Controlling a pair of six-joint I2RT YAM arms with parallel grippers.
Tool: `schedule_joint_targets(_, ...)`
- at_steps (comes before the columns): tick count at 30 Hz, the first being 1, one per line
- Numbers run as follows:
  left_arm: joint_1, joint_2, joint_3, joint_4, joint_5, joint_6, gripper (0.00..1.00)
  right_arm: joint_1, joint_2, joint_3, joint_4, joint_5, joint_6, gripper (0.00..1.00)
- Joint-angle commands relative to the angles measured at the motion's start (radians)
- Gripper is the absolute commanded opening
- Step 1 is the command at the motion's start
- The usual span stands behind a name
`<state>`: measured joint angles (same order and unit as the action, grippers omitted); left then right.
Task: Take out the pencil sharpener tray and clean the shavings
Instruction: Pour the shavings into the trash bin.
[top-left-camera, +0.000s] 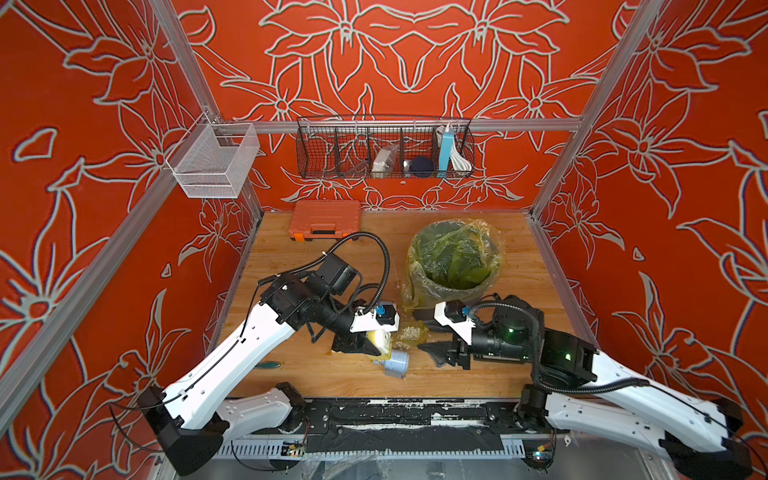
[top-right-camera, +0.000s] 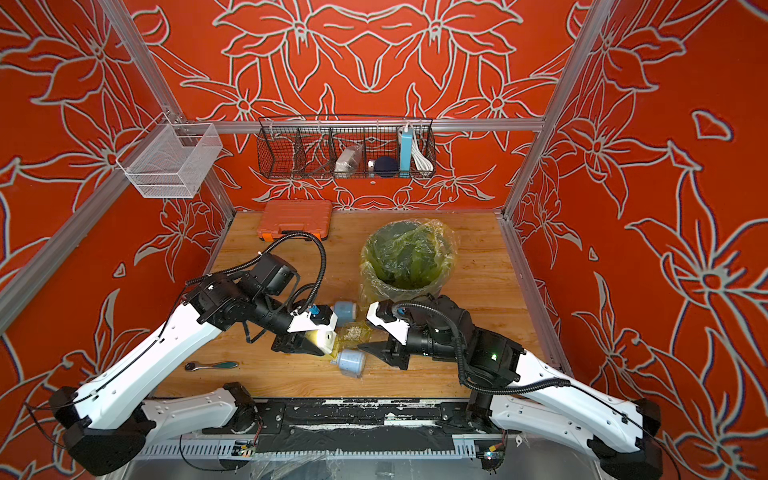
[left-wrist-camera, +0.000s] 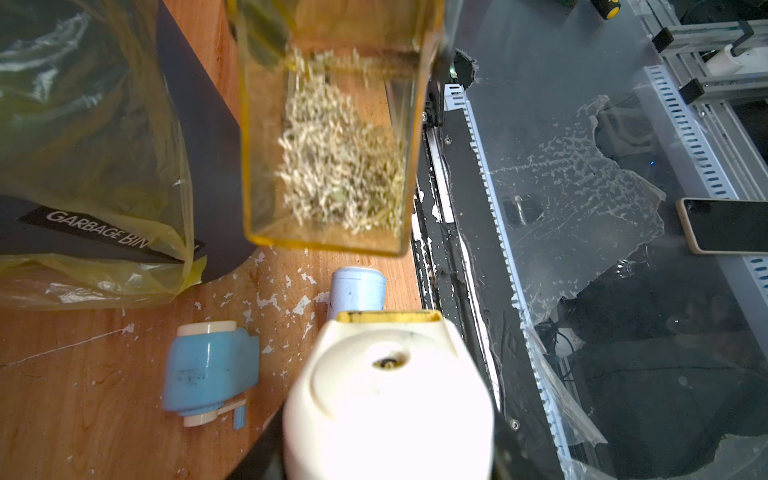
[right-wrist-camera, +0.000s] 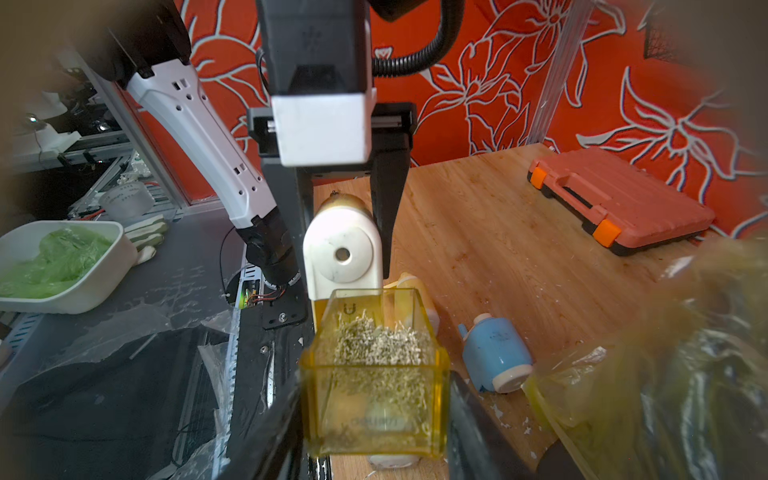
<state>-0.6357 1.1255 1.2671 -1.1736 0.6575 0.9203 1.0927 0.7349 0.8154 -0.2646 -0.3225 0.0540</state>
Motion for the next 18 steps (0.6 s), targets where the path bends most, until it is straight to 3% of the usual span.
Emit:
schedule_joint_targets(1, 0.012, 0.007, 0.024, -0.032, -0.007, 0.025, 0.00, -0.002, -0.036, 0.008, -0.041, 0.089, 0.025, 0.00)
schedule_joint_targets(7, 0.054, 0.014, 0.035, -0.055, -0.032, 0.063, 0.00, -0.004, 0.016, 0.220, -0.178, 0.354, 0.099, 0.00)
schedule_joint_targets(11, 0.068, 0.013, 0.040, -0.050, -0.044, 0.075, 0.00, -0.032, 0.104, 0.425, -0.323, 0.544, 0.217, 0.00)
schedule_joint_targets(15, 0.072, 0.011, 0.037, -0.044, -0.048, 0.076, 0.00, -0.118, 0.192, 0.620, -0.487, 0.535, 0.410, 0.00)
schedule_joint_targets(18, 0.072, 0.008, 0.027, -0.039, -0.047, 0.075, 0.00, -0.214, 0.265, 0.760, -0.642, 0.427, 0.611, 0.00)
